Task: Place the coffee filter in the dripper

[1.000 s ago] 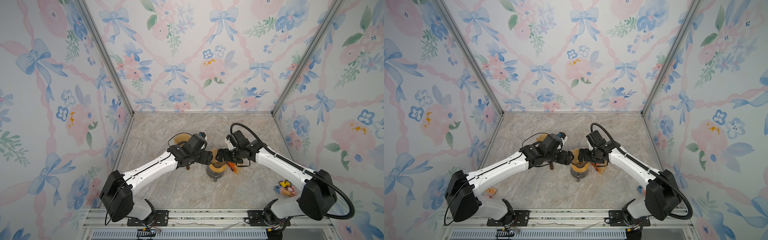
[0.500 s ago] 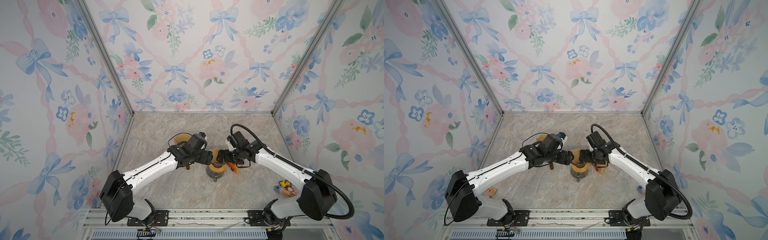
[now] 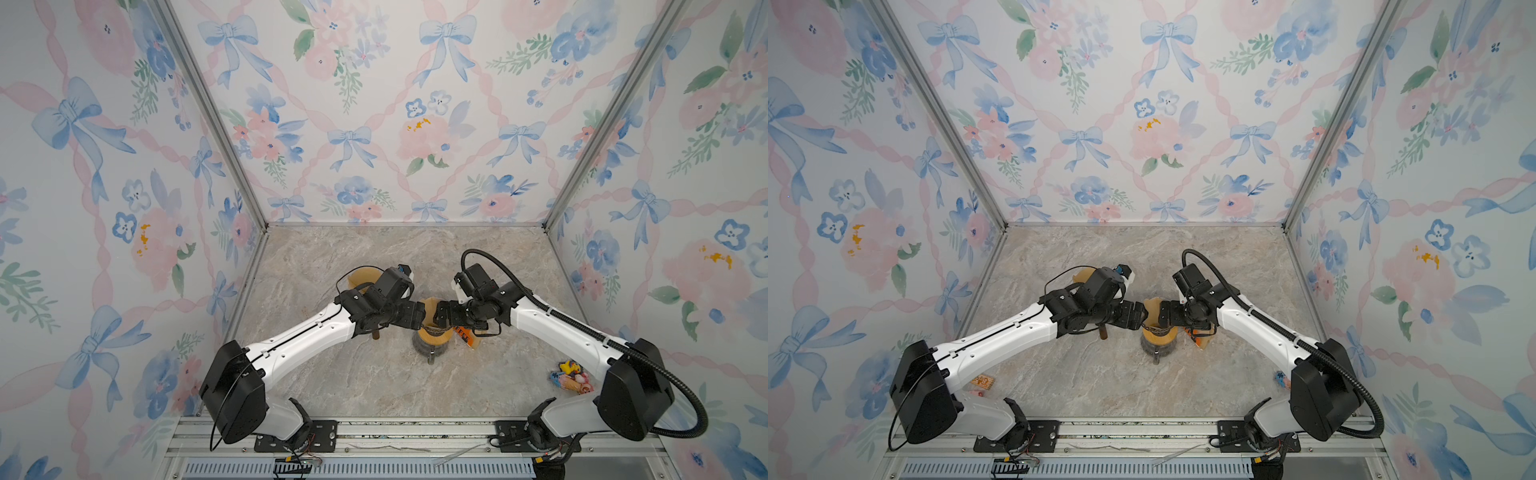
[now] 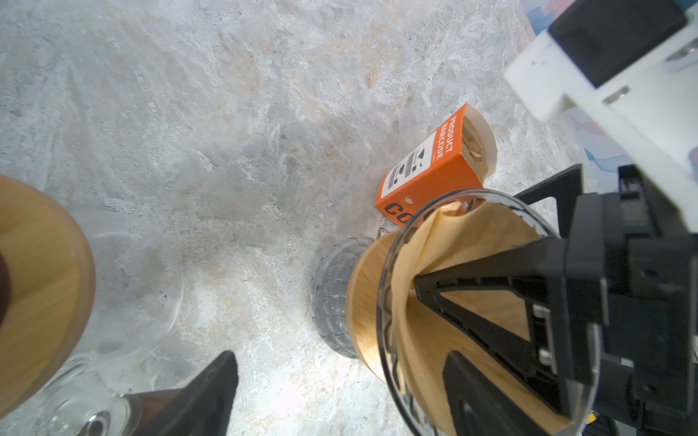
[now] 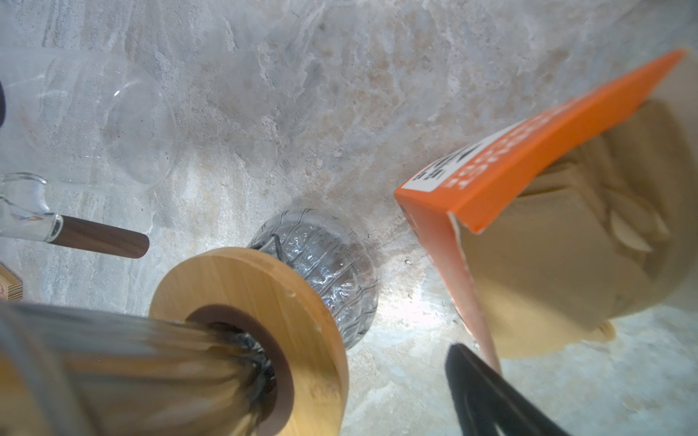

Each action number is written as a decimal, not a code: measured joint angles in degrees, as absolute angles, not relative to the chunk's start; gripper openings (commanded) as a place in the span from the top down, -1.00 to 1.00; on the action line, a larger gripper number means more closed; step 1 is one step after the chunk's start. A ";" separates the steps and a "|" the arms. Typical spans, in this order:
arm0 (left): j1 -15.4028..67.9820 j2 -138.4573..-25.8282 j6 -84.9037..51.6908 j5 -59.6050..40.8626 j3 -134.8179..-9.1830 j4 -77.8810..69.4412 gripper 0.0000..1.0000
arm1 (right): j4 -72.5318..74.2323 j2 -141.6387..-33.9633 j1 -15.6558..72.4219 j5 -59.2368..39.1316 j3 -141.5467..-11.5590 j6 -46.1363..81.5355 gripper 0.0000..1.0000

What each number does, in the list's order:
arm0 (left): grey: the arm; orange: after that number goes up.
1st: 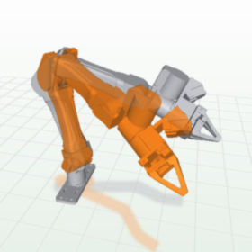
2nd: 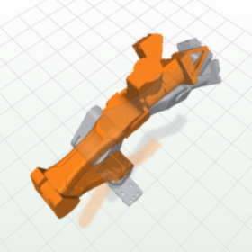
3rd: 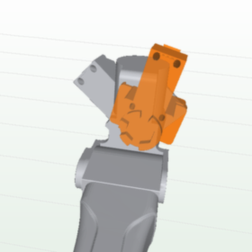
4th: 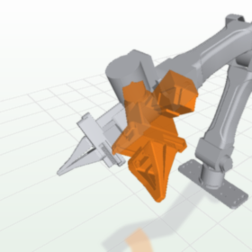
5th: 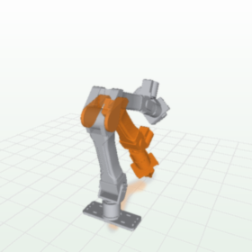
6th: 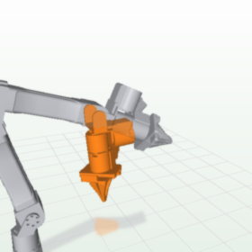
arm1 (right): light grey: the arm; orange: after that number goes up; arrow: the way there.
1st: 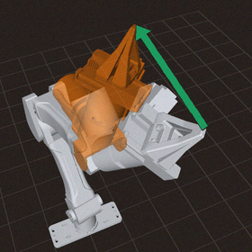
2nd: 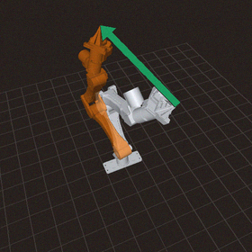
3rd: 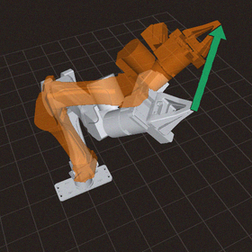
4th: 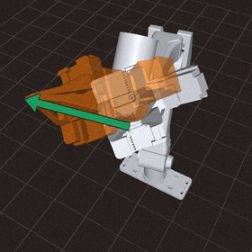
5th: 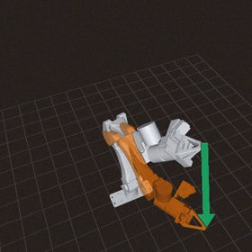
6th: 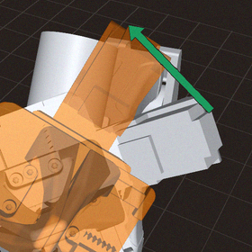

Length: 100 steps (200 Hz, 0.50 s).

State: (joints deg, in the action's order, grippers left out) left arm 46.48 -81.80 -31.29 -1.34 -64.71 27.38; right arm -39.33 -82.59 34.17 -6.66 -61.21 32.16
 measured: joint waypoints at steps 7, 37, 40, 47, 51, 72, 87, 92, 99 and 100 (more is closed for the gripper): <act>46.48 -81.80 -31.29 -1.34 -64.71 27.38 -0.74 | -39.20 -82.56 34.17 -6.68 -60.97 32.18 -0.97; 46.48 -81.80 -31.31 -1.34 -64.71 27.38 -0.75 | -38.83 -82.43 34.17 -6.87 -60.34 32.21 -0.97; 46.48 -81.80 -31.29 -1.34 -64.71 27.38 -0.74 | -38.81 -82.41 34.17 -6.87 -60.31 32.21 -0.97; 46.48 -81.80 -31.31 -1.34 -64.71 27.38 -0.75 | -38.79 -82.37 34.17 -6.85 -60.27 32.21 -0.97; 46.48 -81.80 -31.31 -1.34 -64.71 27.38 -0.75 | -38.79 -82.32 34.17 -6.87 -60.25 32.21 -0.97; 46.48 -81.80 -31.31 -1.34 -64.71 27.38 -0.75 | -38.72 -81.97 34.17 -6.85 -59.90 32.21 -0.97; 46.48 -81.80 -31.31 -1.34 -64.71 27.38 -0.75 | -38.74 -81.76 34.17 -6.85 -59.53 32.21 -0.97; 46.48 -81.80 -31.31 -1.34 -64.71 27.38 -0.75 | -38.76 -81.71 34.17 -6.85 -59.48 32.23 -0.97; 46.48 -81.80 -31.31 -1.34 -64.71 27.38 -0.75 | -38.72 -81.67 34.17 -6.85 -59.42 32.27 -0.97; 46.48 -81.80 -31.31 -1.34 -64.71 27.38 -0.75 | -38.72 -81.67 34.17 -6.85 -59.42 32.29 -0.97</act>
